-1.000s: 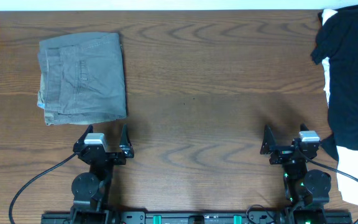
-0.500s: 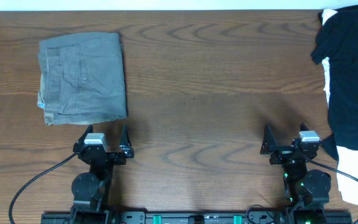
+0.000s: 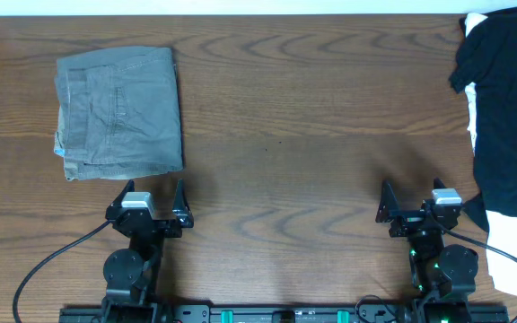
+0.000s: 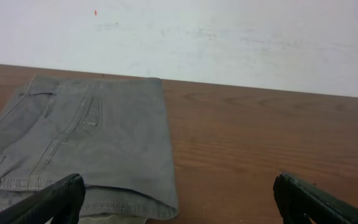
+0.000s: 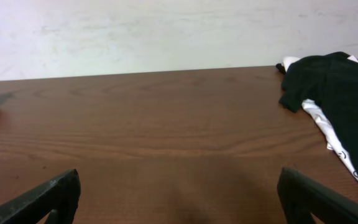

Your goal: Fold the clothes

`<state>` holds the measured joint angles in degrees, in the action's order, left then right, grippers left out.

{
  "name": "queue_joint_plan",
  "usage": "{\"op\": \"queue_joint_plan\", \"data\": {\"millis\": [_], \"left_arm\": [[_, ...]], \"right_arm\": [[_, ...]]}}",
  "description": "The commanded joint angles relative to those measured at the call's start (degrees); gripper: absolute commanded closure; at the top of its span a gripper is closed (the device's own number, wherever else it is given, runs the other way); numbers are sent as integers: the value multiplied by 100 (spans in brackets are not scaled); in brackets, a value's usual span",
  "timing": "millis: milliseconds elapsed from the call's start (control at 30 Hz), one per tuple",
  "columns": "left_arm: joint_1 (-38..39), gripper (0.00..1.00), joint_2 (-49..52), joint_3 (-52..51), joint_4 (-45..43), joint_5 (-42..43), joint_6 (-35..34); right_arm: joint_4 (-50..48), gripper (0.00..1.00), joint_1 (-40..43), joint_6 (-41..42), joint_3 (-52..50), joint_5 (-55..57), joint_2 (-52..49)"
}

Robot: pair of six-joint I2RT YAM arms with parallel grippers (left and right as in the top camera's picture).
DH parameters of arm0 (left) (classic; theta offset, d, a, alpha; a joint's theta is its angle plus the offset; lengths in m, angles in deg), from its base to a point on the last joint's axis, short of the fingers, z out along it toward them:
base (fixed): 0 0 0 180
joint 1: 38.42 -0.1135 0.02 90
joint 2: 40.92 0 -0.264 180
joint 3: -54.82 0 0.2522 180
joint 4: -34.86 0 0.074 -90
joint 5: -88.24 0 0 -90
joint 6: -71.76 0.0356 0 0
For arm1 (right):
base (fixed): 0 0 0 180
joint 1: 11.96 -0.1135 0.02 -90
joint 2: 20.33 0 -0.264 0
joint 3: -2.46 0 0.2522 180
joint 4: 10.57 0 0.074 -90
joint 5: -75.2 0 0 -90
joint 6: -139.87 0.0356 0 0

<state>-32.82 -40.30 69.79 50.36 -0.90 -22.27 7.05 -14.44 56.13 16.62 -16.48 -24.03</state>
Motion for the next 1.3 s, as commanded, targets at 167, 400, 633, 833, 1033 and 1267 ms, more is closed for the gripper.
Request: {"op": "queue_joint_plan", "data": {"millis": [167,400,633,833,1033,1267], "left_arm": [[-35,2,-39,-98,245,-175,96],[-35,2,-39,-98,245,-175,96],[-35,2,-39,-98,245,-177,96],[-35,2,-39,-98,245,-175,96],[-35,2,-39,-98,245,-177,96],[-35,2,-39,-98,245,-177,96]], "right_arm": [[-31,1,-55,-63,-9,232,-11],[-85,1,-55,855,107,-70,-11],[846,1,-55,1010,1768,2,-321],[1746,1,-55,1172,3777,216,-1620],[2527,1,-52,957,5875,232,-3585],[4146,1,96,446,8616,273,-6260]]}}
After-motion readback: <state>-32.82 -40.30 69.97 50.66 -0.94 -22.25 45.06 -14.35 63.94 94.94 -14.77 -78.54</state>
